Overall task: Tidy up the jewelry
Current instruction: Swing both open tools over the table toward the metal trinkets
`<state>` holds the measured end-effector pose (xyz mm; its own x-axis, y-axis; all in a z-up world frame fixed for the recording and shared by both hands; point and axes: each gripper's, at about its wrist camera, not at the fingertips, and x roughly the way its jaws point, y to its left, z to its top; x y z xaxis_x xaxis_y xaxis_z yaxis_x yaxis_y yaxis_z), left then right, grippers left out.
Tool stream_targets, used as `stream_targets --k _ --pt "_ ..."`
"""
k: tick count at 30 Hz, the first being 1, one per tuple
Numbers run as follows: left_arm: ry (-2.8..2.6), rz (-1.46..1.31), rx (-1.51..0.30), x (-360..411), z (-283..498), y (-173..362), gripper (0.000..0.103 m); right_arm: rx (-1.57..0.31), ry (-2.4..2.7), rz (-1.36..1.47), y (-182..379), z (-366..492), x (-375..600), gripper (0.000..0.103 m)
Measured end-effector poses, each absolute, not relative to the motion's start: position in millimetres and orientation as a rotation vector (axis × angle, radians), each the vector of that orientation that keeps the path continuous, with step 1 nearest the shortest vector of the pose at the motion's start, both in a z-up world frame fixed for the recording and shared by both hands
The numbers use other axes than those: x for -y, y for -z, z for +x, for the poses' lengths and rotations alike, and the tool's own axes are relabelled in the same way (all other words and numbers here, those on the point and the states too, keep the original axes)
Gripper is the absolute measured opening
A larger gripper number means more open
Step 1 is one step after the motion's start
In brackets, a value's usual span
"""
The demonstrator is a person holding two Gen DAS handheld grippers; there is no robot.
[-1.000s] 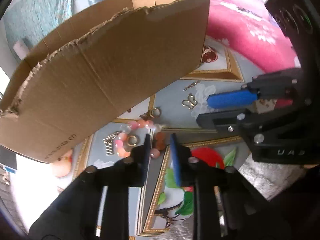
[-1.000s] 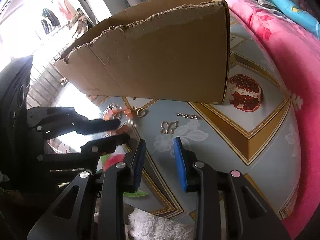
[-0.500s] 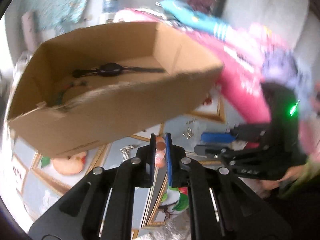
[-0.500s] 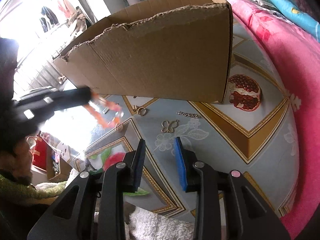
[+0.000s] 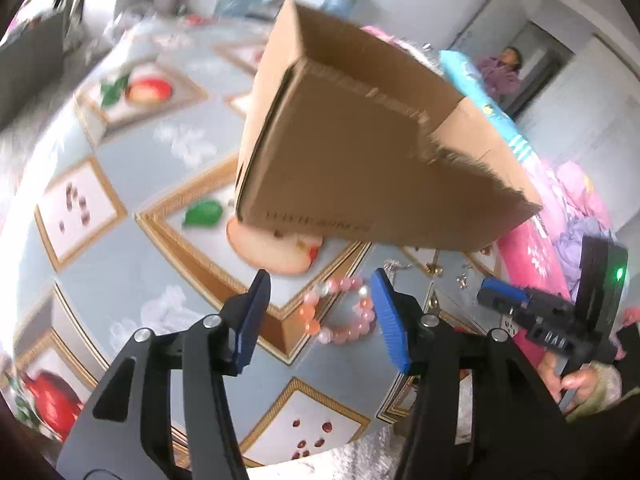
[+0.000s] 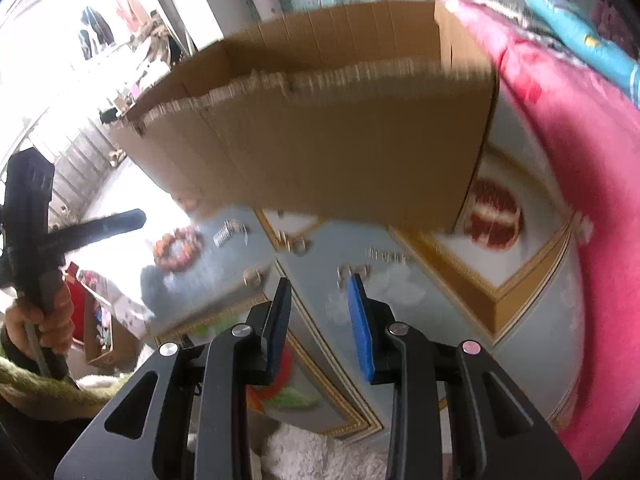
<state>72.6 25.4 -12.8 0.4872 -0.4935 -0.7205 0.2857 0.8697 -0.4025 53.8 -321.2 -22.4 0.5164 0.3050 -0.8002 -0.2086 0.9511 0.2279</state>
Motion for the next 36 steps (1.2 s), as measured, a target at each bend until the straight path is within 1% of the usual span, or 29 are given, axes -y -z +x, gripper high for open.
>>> stream_targets --k 2,6,11,15,20,27,33,36 --pt "0.484 -0.207 -0.917 -26 74 7 0.055 -0.947 -0.295 0.105 12 58 323 0.029" --pt "0.509 -0.153 -0.88 -16 77 -1 0.055 -0.886 -0.225 0.081 -9 75 333 0.029" --pt "0.54 -0.079 -0.817 0 77 -12 0.055 -0.884 -0.189 0.079 -16 90 343 0.027" --pt "0.569 -0.071 -0.809 7 81 -13 0.055 -0.889 -0.171 0.074 -17 95 345 0.028" --pt "0.583 -0.077 -0.823 14 91 -7 0.055 -0.885 -0.154 0.072 -16 94 342 0.027" --pt "0.696 -0.076 -0.853 19 72 -4 0.055 -0.904 -0.19 0.042 -12 86 342 0.028" --pt "0.785 -0.105 -0.964 45 61 21 0.055 -1.036 -0.301 -0.003 21 56 320 0.028" --pt "0.78 -0.091 -1.002 54 63 32 0.055 -1.072 -0.322 0.026 35 46 314 0.028"
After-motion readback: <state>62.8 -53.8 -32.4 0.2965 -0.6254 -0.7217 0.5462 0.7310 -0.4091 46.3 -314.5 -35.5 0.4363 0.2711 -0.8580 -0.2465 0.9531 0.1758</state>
